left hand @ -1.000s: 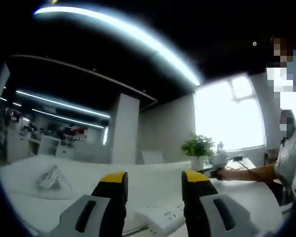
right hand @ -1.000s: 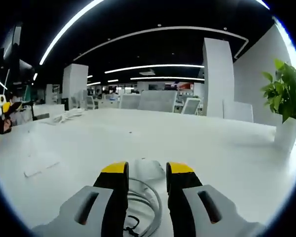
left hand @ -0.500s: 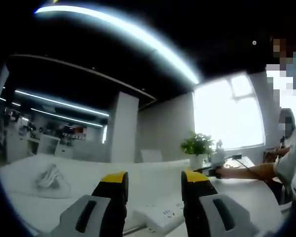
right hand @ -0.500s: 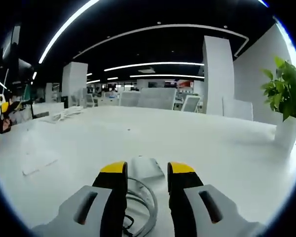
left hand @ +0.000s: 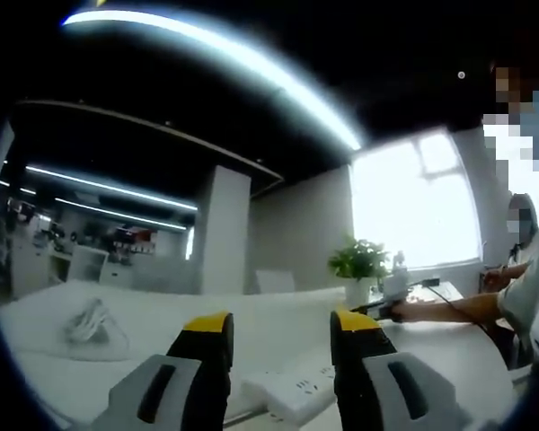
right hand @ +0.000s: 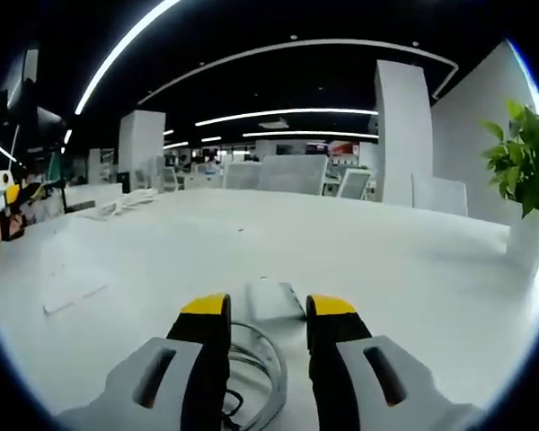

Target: Straighten the power strip on the desk, plug the charger into it

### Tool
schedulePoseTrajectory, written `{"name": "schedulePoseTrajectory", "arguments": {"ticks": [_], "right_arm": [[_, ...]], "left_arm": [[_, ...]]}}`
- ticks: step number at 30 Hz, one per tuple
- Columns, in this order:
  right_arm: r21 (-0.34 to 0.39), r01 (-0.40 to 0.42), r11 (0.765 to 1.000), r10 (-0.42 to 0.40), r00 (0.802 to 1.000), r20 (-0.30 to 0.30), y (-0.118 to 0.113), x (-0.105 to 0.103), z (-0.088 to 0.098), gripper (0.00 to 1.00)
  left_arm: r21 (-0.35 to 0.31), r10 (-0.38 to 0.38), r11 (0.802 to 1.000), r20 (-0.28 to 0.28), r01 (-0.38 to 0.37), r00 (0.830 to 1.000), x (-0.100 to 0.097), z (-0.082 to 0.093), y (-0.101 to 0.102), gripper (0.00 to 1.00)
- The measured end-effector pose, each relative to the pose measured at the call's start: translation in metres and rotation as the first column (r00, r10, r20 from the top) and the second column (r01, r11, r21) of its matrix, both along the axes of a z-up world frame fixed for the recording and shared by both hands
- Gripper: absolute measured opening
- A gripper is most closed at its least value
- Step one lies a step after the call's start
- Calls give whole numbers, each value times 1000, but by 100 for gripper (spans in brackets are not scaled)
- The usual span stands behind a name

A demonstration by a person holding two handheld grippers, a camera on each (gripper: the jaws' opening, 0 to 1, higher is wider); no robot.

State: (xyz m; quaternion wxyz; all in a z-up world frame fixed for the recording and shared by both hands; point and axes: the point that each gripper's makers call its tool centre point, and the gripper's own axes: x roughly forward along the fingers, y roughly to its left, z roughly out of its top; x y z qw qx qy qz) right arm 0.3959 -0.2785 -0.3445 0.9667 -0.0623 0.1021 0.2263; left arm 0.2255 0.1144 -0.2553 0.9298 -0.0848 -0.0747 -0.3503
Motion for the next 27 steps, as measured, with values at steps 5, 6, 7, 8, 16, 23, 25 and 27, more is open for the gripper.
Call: {"name": "schedulePoseTrajectory", "arguments": {"ticks": [5, 6, 7, 8, 16, 23, 25, 27], "right_arm": [[-15, -5, 1000, 5, 1000, -12, 1, 0, -3, 33], [-16, -6, 1000, 6, 1000, -12, 1, 0, -3, 33], [-17, -7, 1000, 7, 1000, -11, 1, 0, -3, 33], [-17, -7, 1000, 7, 1000, -13, 2, 0, -4, 33], [-23, -10, 1000, 10, 1000, -21, 4, -1, -8, 34], [-21, -11, 1000, 10, 1000, -24, 4, 0, -9, 34], [-23, -10, 1000, 9, 1000, -26, 5, 0, -10, 34], [-31, -10, 999, 9, 1000, -28, 5, 0, -10, 34]], "left_arm": [[4, -3, 1000, 1, 3, 1000, -1, -1, -2, 44], [4, -3, 1000, 1, 3, 1000, -2, -1, -2, 44], [4, -3, 1000, 1, 3, 1000, -2, -1, -2, 44], [3, -3, 1000, 1, 3, 1000, -2, -1, -3, 44], [8, -5, 1000, 1, 5, 1000, -2, -2, -4, 44], [10, -7, 1000, 2, 7, 1000, -2, -2, -5, 44], [11, -8, 1000, 3, 8, 1000, -2, -2, -5, 44], [12, -6, 1000, 1, 6, 1000, -2, -2, -4, 44]]}}
